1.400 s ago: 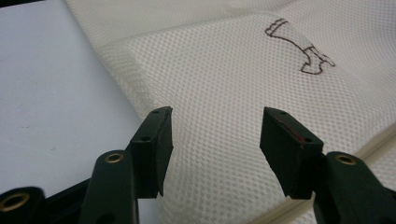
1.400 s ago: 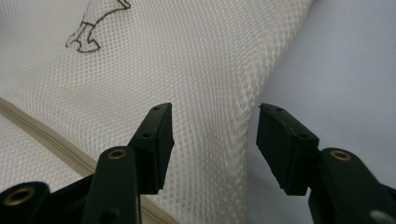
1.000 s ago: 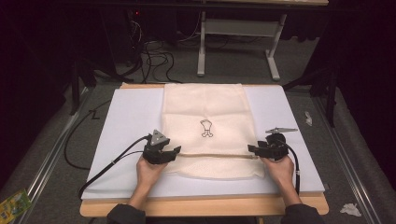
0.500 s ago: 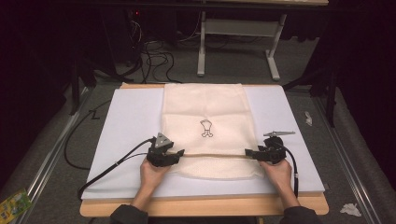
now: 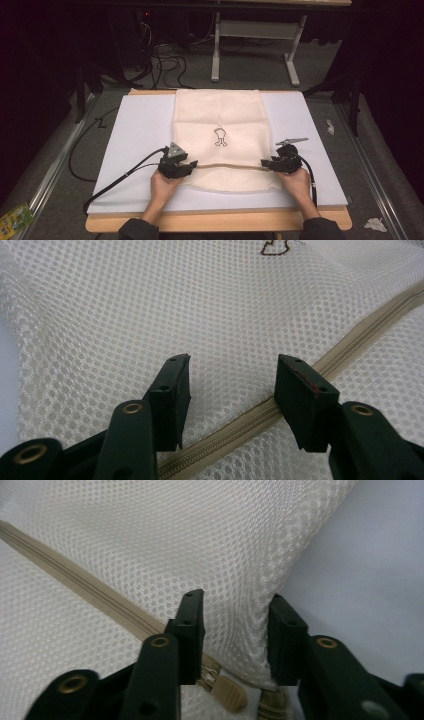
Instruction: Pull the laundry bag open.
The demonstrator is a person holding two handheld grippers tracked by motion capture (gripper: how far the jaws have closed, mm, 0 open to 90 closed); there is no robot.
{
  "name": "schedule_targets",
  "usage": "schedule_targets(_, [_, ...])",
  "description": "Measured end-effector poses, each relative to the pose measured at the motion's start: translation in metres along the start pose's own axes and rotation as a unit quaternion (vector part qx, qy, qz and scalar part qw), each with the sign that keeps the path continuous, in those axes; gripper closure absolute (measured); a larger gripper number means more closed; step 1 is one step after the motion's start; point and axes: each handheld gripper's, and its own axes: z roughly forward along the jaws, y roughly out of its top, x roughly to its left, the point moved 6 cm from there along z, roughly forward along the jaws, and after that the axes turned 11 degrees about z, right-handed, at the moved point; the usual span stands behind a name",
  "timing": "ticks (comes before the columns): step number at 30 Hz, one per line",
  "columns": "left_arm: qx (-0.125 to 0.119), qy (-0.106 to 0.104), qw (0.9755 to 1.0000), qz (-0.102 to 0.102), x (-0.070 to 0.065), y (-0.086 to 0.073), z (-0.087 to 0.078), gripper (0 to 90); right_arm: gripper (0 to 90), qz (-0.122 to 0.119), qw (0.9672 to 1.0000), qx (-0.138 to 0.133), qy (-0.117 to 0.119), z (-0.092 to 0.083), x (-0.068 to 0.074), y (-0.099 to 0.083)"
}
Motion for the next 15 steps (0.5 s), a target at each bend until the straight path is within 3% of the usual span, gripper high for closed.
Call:
schedule_targets(5, [0.002,-0.003,1.0000,-0.005,0.000,0.000,0.000,47.3,86.1,-0.012,0.9999,-0.002,0.007,-0.001,-0.002,0.001])
schedule_targets(15, [0.001,0.000,1.0000,-0.004,0.000,0.000,0.000,46.8,87.2,-0.024,0.9990,-0.030,0.022,-0.022,0.004,0.014])
